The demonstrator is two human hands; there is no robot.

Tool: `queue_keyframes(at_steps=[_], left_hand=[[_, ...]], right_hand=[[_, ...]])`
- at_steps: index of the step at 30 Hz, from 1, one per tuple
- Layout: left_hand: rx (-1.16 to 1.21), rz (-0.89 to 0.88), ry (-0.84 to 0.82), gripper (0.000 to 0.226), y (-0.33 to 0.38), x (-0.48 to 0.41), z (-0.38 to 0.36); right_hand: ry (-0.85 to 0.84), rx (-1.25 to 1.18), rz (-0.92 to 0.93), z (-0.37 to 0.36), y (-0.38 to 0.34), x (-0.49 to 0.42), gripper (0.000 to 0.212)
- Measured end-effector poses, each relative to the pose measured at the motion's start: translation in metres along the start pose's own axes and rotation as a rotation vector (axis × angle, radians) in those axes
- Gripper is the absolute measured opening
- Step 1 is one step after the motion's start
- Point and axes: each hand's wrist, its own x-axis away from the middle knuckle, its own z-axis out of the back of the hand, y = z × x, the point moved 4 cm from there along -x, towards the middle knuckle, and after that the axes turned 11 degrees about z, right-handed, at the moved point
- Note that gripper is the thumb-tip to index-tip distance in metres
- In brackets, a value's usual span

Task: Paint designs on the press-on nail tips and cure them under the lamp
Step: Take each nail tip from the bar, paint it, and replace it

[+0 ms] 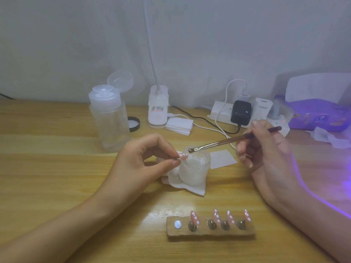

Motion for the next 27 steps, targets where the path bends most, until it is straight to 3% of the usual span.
queue_keyframes(at_steps=[7, 13, 18, 23, 27], left_hand=[[-0.012, 0.004, 0.02, 0.016, 0.002, 0.0, -0.001], [0.003, -0.023, 0.016, 0.016, 0.003, 0.0, -0.002], [-0.008, -0.048, 0.013, 0.014, 0.002, 0.0, -0.002], [-0.006, -0.076, 0.004, 0.016, 0.004, 0.0, -0.002], [-0.01, -0.101, -0.001, 0.016, 0.005, 0.001, -0.003]], right_hand=[[-0.081, 0.035, -0.034, -0.007, 0.002, 0.002, 0.023], [0.009, 0.066, -0.039, 0.002, 0.004, 0.001, 0.026], [-0.084, 0.026, -0.017, -0.007, 0.002, 0.001, 0.025], [0.033, 0.059, -0.056, 0.003, 0.004, 0.0, 0.025], [-0.065, 0.001, -0.028, -0.006, 0.002, 0.001, 0.024]])
